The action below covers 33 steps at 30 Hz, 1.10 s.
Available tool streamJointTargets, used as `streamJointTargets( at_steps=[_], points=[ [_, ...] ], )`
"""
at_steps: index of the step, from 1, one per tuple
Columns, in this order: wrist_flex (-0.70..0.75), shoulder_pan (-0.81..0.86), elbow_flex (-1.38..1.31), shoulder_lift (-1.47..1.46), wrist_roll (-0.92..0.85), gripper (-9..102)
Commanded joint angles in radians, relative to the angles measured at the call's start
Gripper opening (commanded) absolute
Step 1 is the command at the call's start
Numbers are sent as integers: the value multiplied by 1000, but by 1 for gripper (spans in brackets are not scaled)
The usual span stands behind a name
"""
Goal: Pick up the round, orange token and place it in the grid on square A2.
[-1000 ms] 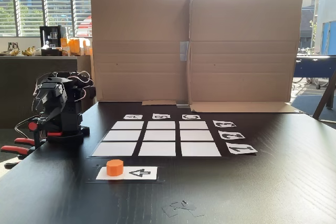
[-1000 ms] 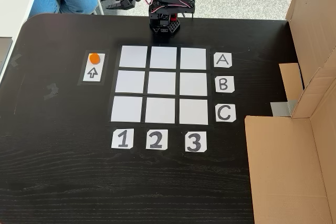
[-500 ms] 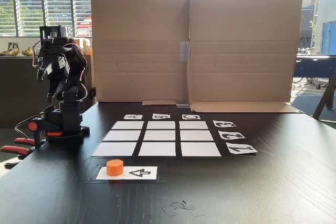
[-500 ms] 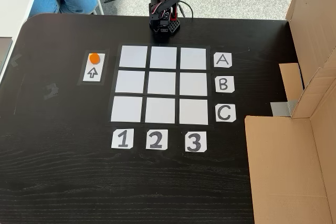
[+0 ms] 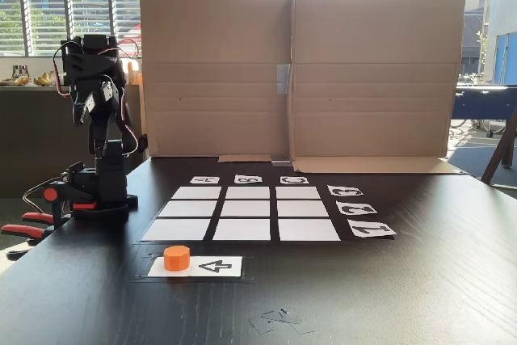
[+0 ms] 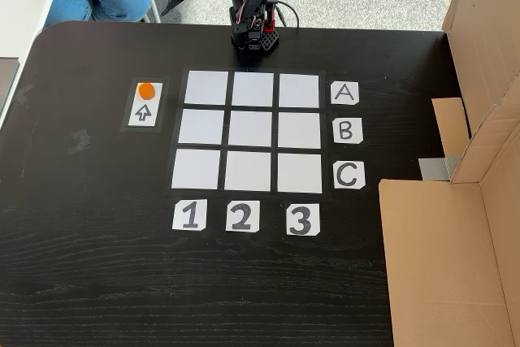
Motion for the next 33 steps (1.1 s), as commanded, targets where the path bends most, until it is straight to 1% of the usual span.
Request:
streamJointTargets(
  at_steps=[1, 9, 17, 27, 33],
  points=[
    [21, -38, -86, -86, 26, 44],
    [35, -101, -195, -301, 101, 47],
    [40, -146, -362, -551, 140, 47],
    [41, -253, -394, -721, 195, 51],
    [41, -288, -456, -813, 221, 51]
  ],
)
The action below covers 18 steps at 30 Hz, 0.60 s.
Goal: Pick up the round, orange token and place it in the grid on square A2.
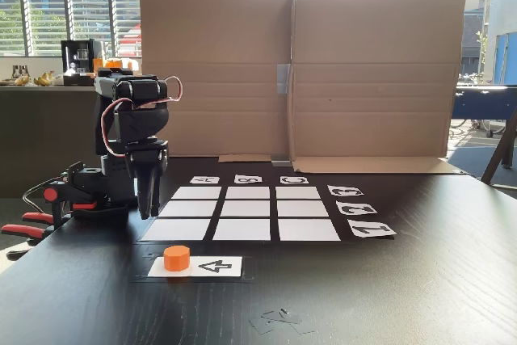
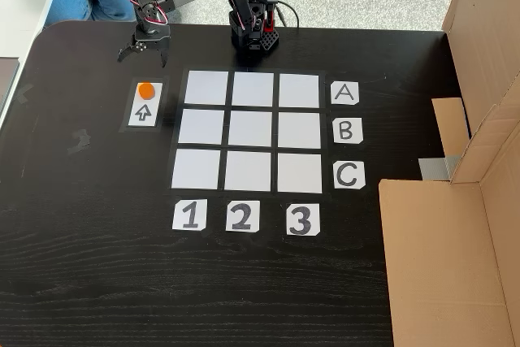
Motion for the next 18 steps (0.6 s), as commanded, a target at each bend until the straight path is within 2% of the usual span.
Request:
streamJointTargets(
  at_steps=[1, 18],
  points=[
    [5, -17, -71, -32, 11, 51],
    [-2, -72, -239, -282, 43, 51]
  ],
)
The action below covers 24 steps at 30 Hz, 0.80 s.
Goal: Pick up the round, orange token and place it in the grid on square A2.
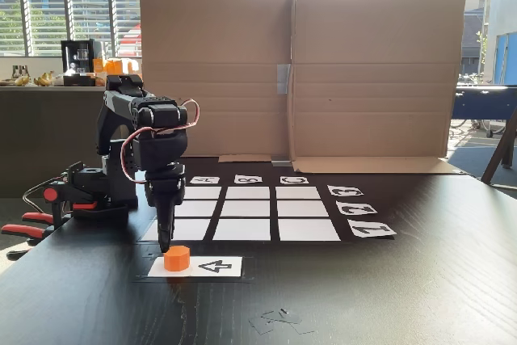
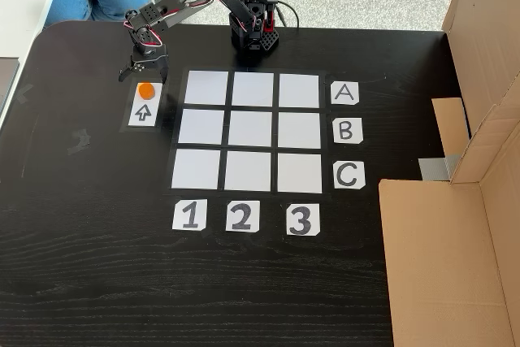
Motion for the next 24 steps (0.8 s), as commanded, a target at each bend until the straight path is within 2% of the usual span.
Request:
streamJointTargets(
  at_steps=[1, 13, 21, 24],
  points=[
    [-2, -18, -54, -12, 9, 51],
    [-3, -49, -129, -115, 32, 50],
    [-20, -29, -153, -144, 49, 22],
    [-34, -20, -153, -149, 49, 15]
  ],
)
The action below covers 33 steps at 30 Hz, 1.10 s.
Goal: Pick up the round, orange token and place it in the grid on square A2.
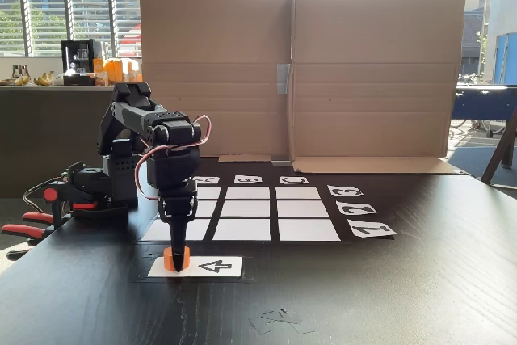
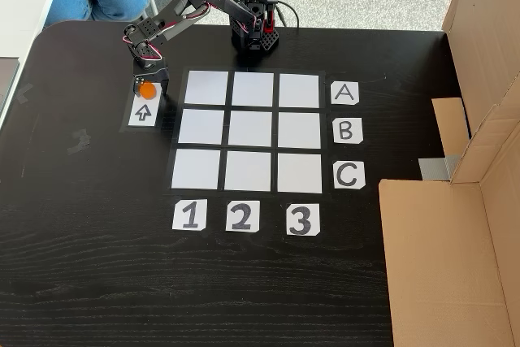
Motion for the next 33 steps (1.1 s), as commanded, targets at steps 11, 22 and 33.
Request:
streamJointTargets(
  at_steps=[11, 22, 33],
  points=[
    [-32, 92, -23, 20, -14, -1],
    [-48, 144, 21, 229, -206, -1],
    [-41, 112, 181, 558, -472, -1]
  ],
)
